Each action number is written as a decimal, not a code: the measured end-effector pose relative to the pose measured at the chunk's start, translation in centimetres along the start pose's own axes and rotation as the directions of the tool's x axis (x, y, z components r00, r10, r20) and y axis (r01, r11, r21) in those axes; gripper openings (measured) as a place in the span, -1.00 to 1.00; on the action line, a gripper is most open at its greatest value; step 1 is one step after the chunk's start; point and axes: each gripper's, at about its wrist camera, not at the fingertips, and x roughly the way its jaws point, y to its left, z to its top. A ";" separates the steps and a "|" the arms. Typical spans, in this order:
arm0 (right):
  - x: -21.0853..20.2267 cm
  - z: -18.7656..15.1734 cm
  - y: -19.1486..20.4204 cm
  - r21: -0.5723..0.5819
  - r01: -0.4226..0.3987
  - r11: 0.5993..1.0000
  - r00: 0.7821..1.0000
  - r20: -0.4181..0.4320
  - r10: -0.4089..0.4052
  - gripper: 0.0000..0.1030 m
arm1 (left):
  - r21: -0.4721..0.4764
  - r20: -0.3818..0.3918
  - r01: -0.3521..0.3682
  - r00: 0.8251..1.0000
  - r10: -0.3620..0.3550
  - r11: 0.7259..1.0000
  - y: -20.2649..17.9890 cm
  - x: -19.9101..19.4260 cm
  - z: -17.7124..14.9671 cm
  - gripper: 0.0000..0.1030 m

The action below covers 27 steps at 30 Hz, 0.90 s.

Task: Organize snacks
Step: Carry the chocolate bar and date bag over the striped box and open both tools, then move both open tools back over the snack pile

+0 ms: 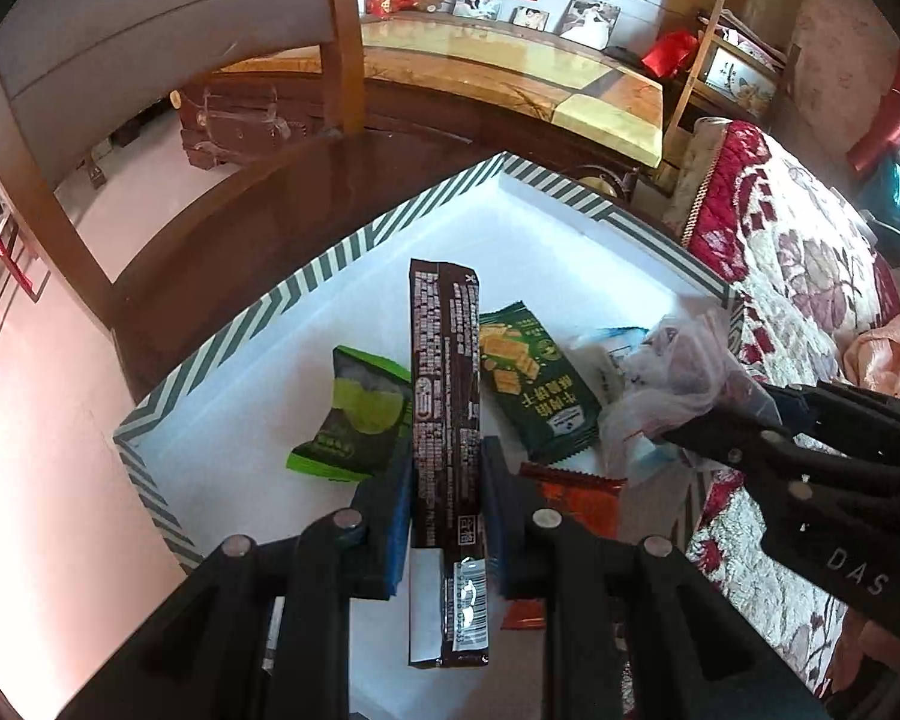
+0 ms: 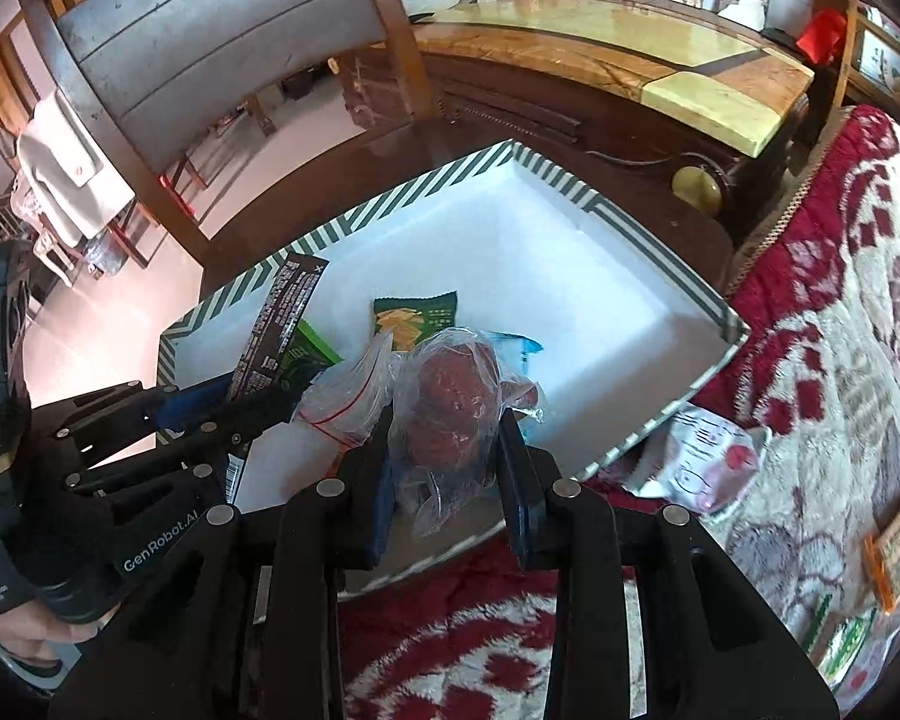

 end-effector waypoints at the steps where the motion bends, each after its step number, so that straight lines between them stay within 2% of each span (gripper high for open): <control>1: 0.2 0.1 0.1 -0.004 0.001 1.000 1.000 -0.004 -0.001 -0.44 | -0.001 -0.002 -0.002 1.000 0.002 1.000 0.0 0.1 0.0 -0.55; 13: 2.4 0.4 1.6 -0.055 0.003 0.999 0.999 -0.044 -0.006 -0.43 | -0.012 -0.018 -0.044 0.999 0.044 0.999 0.4 0.7 0.0 -0.50; 18: 2.6 0.3 2.1 -0.071 0.015 0.997 0.997 -0.072 -0.020 -0.25 | -0.027 -0.022 -0.059 0.998 0.058 0.998 0.8 0.8 0.1 -0.08; 19: 2.5 0.2 2.1 -0.070 0.019 0.997 0.997 -0.073 -0.025 -0.24 | -0.032 -0.018 -0.056 0.998 0.056 0.998 0.9 0.7 0.1 0.07; 21: 2.2 0.1 1.9 -0.054 0.016 0.998 0.997 -0.072 -0.020 -0.24 | -0.044 -0.006 -0.050 0.999 0.050 0.998 1.2 0.4 0.1 0.24; 25: 0.8 -0.2 1.7 -0.032 0.006 0.999 0.999 -0.046 -0.007 -0.18 | -0.044 0.012 -0.045 0.999 0.046 0.998 1.1 -0.2 0.2 0.39; 27: 0.1 -0.4 1.7 -0.029 0.001 1.000 1.000 -0.030 -0.002 -0.02 | -0.037 0.019 -0.040 0.999 0.041 0.998 1.0 -0.4 0.1 0.42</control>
